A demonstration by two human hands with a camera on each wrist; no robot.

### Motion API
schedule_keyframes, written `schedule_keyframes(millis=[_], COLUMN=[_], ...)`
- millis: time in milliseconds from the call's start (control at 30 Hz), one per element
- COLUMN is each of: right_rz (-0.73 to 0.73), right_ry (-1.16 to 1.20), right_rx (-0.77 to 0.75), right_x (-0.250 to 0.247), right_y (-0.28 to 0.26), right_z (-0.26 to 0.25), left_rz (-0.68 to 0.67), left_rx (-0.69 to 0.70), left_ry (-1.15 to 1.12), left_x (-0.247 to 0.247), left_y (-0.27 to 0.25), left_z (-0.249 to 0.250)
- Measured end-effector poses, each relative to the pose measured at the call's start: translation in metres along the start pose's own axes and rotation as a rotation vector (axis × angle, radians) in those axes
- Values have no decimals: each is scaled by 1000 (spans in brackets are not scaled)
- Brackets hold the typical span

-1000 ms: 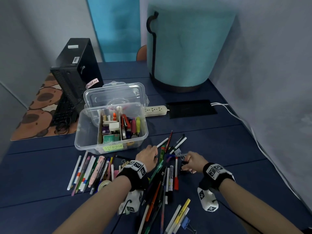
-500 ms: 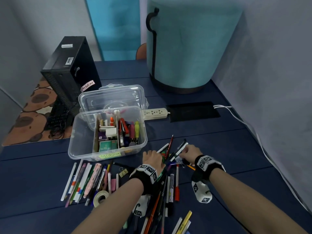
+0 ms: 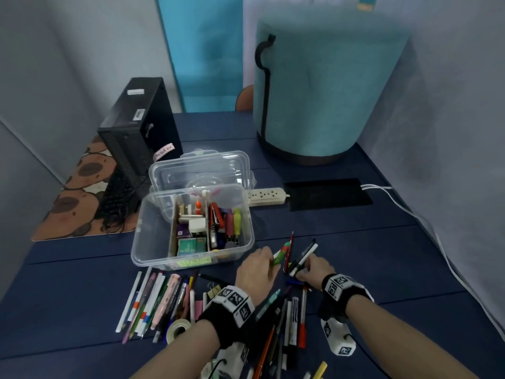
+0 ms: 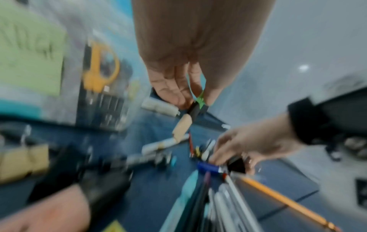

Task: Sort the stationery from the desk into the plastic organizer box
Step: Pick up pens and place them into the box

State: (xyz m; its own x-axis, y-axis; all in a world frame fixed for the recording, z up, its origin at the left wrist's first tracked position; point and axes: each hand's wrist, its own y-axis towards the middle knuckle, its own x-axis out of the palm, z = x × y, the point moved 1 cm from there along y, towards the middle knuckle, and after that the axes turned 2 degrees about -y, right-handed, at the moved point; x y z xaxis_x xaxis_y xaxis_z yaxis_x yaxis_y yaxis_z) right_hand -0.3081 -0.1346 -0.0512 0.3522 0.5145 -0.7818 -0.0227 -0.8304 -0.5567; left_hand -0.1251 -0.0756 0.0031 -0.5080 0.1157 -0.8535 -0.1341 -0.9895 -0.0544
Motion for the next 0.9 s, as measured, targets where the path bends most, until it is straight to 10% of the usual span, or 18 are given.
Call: schedule_keyframes(millis=[233,500,900], right_rz=[101,117,102], right_ry=[-126,152,396], right_rx=[-9,-50,-95], right_x=[1,-12,-18], right_y=[-10,-7,-3], right_z=[-6,5,3], left_rz=[333,69,-130], left_rx=[-197,-603,-415], left_ry=[-163,-528,89], left_x=[-102,-111,-90], left_y=[39,106,126], left_z=[-20,-79,-39])
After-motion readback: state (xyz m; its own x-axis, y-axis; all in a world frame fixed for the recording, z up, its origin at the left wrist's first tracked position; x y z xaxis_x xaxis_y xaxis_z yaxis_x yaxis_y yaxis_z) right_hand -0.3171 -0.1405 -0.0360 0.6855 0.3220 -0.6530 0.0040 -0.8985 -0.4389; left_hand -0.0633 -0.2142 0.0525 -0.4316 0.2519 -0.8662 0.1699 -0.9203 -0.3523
